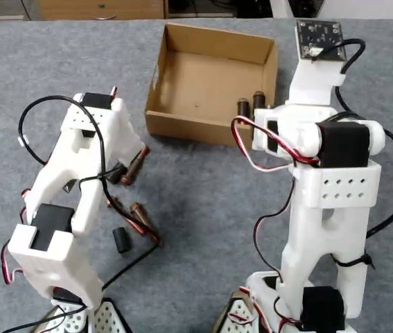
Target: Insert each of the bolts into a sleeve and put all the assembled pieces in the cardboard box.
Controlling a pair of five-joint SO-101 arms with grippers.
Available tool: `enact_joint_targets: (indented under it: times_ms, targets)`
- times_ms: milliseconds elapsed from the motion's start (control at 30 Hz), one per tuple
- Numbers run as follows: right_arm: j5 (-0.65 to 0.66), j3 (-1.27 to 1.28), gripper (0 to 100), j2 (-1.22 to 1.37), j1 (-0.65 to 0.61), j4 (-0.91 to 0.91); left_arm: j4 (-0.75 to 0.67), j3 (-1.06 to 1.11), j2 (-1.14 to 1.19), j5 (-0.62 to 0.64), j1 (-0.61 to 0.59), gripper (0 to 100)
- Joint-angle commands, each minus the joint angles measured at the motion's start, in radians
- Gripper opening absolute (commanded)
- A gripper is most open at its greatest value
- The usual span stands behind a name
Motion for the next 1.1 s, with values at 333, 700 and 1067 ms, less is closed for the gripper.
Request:
enact_joint_targets:
  times_ms: [333,700,1067]
  targets:
    - [0.0,0.002,0.2,-0.007,0.012,-0.052,-0.043,0.014,-0.048,0.005,-0.002,2]
    - [0.0,0.004,0.2,-0.005,0.004,-0.069,0.1,-0.041,-0.048,0.032,0.044,2]
    - [0.0,0.016,0.2,-0.007,-0.018,-0.147,0.044,-0.054,-0.038,0.095,0.046,2]
